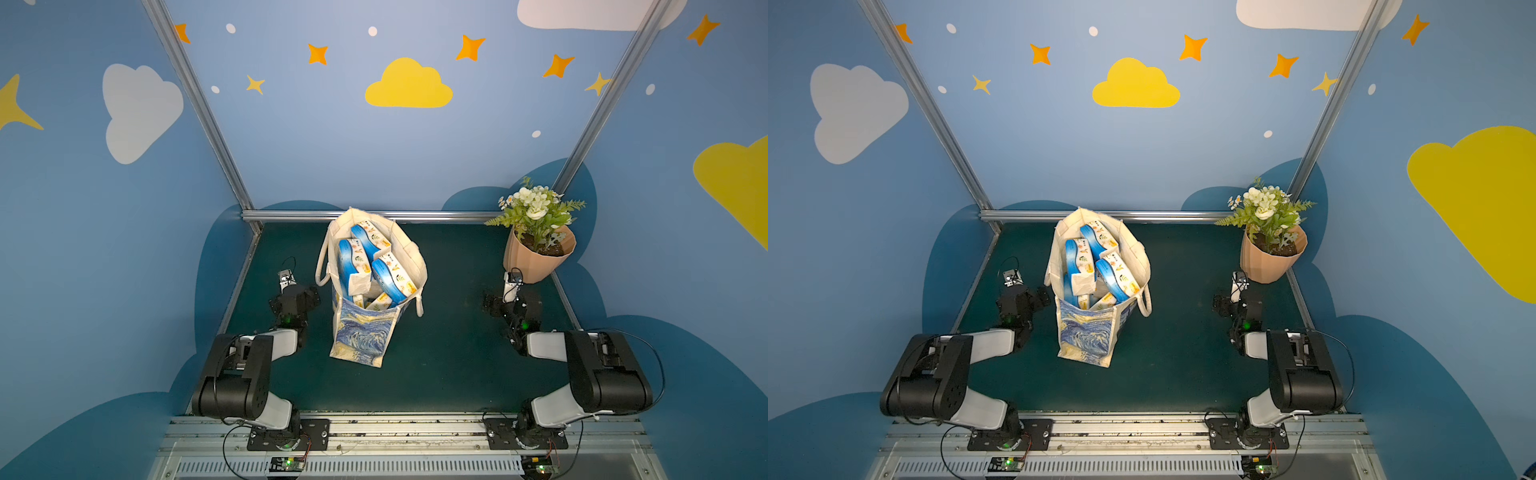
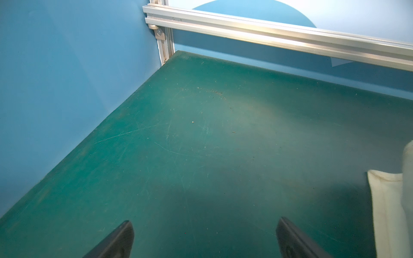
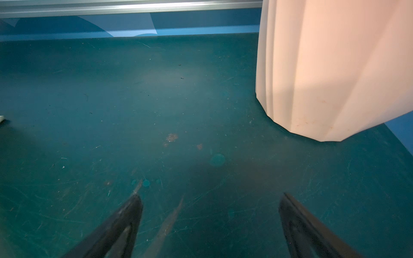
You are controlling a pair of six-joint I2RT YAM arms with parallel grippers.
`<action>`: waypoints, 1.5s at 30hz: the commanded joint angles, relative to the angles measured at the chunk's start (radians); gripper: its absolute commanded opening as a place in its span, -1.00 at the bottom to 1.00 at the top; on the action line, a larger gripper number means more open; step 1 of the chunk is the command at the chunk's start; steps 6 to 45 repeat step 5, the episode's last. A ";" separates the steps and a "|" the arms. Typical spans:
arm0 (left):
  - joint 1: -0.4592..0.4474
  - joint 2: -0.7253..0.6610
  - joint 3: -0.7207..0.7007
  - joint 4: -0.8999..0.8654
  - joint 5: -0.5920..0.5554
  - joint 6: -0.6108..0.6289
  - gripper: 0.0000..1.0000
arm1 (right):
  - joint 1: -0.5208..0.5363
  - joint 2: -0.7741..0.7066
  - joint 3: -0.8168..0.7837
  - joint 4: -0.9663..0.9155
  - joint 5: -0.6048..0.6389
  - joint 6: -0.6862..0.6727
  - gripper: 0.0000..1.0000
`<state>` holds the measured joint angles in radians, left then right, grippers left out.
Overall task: Put tissues into the canvas bag
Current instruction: Reset both arms
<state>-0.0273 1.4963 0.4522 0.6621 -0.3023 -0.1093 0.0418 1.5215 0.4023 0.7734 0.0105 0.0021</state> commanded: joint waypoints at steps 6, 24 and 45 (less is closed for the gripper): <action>-0.001 0.005 0.013 -0.004 0.000 0.002 0.99 | -0.003 -0.007 0.007 0.015 0.002 -0.002 0.92; -0.001 0.005 0.013 -0.004 0.000 0.002 0.99 | -0.003 -0.007 0.007 0.015 0.002 -0.002 0.92; -0.001 0.005 0.013 -0.004 0.000 0.002 0.99 | -0.003 -0.007 0.007 0.015 0.002 -0.002 0.92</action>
